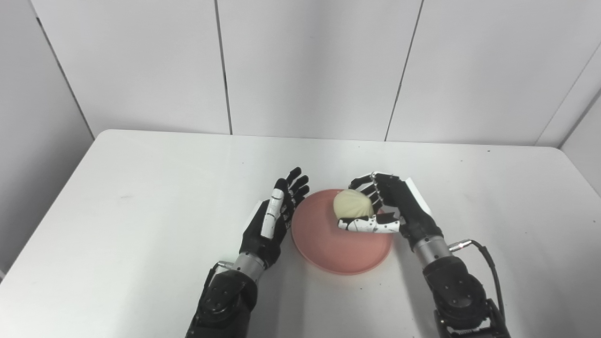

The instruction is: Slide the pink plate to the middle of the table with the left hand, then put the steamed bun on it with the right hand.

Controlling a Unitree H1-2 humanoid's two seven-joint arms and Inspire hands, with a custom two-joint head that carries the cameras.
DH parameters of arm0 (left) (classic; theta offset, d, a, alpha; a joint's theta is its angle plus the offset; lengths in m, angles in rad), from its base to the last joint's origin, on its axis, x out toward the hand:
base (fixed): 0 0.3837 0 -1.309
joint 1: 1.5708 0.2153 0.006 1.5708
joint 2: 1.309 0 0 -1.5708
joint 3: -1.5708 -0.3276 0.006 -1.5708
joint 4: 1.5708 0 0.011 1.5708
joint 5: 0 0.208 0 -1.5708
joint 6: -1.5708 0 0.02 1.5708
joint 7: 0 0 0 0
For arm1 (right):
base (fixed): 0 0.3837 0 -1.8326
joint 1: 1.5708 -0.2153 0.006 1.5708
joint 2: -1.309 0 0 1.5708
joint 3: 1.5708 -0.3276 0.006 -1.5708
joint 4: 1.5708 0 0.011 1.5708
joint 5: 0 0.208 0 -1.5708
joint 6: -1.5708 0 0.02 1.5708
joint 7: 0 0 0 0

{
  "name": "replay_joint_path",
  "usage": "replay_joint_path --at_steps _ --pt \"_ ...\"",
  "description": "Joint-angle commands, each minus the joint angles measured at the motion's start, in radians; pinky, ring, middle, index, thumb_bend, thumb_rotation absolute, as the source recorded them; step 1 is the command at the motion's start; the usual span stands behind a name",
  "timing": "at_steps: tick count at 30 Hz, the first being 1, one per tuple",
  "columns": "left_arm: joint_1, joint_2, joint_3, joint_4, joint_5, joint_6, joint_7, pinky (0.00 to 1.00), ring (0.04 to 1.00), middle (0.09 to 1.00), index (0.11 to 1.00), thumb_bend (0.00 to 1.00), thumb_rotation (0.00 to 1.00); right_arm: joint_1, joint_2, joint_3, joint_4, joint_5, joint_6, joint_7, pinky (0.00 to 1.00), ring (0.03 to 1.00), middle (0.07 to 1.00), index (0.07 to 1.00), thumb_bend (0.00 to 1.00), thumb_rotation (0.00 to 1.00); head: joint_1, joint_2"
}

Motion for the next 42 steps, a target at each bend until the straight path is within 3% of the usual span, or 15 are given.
replay_joint_path --at_steps 1,11,18,21,22,25,27,28,30,38,42 --pt "0.007 -0.001 -0.004 0.0 0.01 0.012 0.003 1.0 0.961 0.951 0.938 0.65 1.0 -0.011 0.005 0.019 -0.005 -0.03 -0.066 -0.027 0.32 0.383 0.454 0.523 0.52 0.0 -0.002 0.0" --pt "0.014 0.012 0.007 -0.022 -0.011 0.026 -0.007 0.99 0.955 0.946 0.931 0.66 0.97 0.008 -0.006 0.122 0.114 -0.207 -0.23 -0.142 0.29 0.361 0.427 0.531 0.51 0.0 -0.06 0.003" --pt "0.022 0.025 0.008 -0.045 -0.013 0.036 -0.014 0.98 0.961 0.953 0.944 0.65 0.99 -0.005 -0.04 0.172 0.14 -0.389 -0.293 -0.233 0.31 0.389 0.427 0.537 0.51 0.0 -0.094 0.007" --pt "0.023 0.031 0.009 -0.049 -0.017 0.039 -0.017 0.98 0.962 0.953 0.943 0.65 0.99 -0.004 -0.041 0.182 0.12 -0.439 -0.288 -0.249 0.4 0.49 0.458 0.531 0.52 0.0 -0.106 0.008" --pt "0.024 0.033 0.009 -0.051 -0.017 0.042 -0.018 0.98 0.962 0.955 0.943 0.65 0.99 -0.003 -0.041 0.183 0.111 -0.449 -0.284 -0.247 0.48 0.586 0.55 0.51 0.51 0.05 -0.108 0.007" --pt "0.027 0.038 0.009 -0.062 -0.016 0.056 -0.017 0.98 0.962 0.953 0.942 0.66 0.99 -0.003 -0.045 0.185 0.101 -0.475 -0.297 -0.255 0.6 0.703 0.725 0.499 0.51 0.13 -0.116 0.009" --pt "0.029 0.041 0.008 -0.071 -0.016 0.065 -0.017 0.98 0.962 0.954 0.942 0.67 0.99 -0.005 -0.051 0.187 0.103 -0.495 -0.319 -0.271 0.63 0.727 0.753 0.499 0.51 0.13 -0.119 0.009" --pt "0.03 0.042 0.008 -0.074 -0.016 0.067 -0.018 0.98 0.964 0.955 0.945 0.67 0.99 -0.006 -0.054 0.188 0.105 -0.501 -0.327 -0.278 0.68 0.763 0.793 0.656 0.55 0.14 -0.12 0.009" --pt "0.03 0.045 0.008 -0.075 -0.016 0.067 -0.018 0.98 0.965 0.956 0.946 0.67 0.99 -0.009 -0.057 0.189 0.11 -0.512 -0.34 -0.289 0.71 0.79 0.819 0.74 0.58 0.15 -0.123 0.01" --pt "0.031 0.055 0.008 -0.084 -0.016 0.071 -0.02 0.97 0.96 0.952 0.945 0.68 0.99 -0.011 -0.071 0.202 0.098 -0.522 -0.318 -0.24 0.89 0.909 0.91 0.835 0.6 0.43 -0.146 0.014" --pt "0.032 0.059 0.014 -0.094 -0.016 0.08 -0.017 0.98 0.96 0.948 0.938 0.68 0.97 -0.007 -0.074 0.192 0.082 -0.499 -0.285 -0.174 0.98 0.958 0.943 0.864 0.61 0.51 -0.159 0.019"
